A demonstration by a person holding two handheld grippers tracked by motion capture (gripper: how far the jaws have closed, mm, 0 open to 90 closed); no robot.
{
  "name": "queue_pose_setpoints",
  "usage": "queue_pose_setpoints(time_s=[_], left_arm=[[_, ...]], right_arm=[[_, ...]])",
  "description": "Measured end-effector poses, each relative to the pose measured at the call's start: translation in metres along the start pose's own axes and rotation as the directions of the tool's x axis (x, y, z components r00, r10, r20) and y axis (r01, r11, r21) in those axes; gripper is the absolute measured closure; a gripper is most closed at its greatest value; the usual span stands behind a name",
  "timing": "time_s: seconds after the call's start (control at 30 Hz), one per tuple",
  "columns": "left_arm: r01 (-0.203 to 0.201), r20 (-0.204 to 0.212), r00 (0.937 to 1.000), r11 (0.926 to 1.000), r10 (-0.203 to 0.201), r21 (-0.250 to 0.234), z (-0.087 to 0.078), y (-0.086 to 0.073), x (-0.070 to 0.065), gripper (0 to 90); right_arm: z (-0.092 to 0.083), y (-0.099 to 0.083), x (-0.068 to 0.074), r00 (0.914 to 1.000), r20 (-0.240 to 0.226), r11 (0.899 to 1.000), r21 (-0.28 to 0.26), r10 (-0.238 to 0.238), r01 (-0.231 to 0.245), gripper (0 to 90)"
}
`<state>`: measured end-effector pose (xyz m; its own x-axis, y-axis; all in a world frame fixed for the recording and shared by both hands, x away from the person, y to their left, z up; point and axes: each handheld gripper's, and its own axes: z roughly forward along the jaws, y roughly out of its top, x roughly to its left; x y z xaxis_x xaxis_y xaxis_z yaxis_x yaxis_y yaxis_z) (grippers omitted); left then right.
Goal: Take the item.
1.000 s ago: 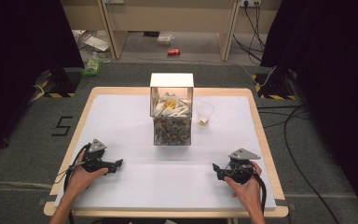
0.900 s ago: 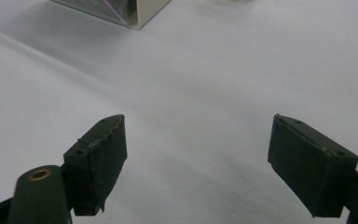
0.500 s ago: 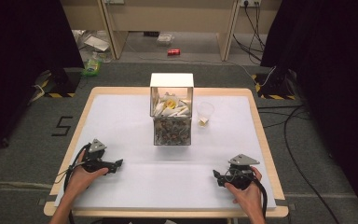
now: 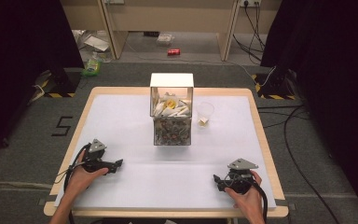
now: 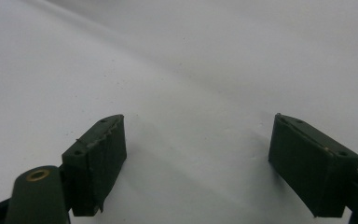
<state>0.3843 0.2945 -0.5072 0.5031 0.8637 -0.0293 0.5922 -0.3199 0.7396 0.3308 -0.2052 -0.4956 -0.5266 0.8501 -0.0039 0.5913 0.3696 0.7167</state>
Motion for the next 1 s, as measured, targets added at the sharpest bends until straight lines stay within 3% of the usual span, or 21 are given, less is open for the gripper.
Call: queue_pose_setpoints(time_s=[1.0], left_arm=[[0.000,-0.001,1.0000,1.0000,0.000,0.001,0.0000,-0.0001,-0.0003,3.3]], right_arm=[[0.0008,-0.0039,0.0024,1.0000,0.005,1.000,-0.021,-0.004,0.004,16.4]])
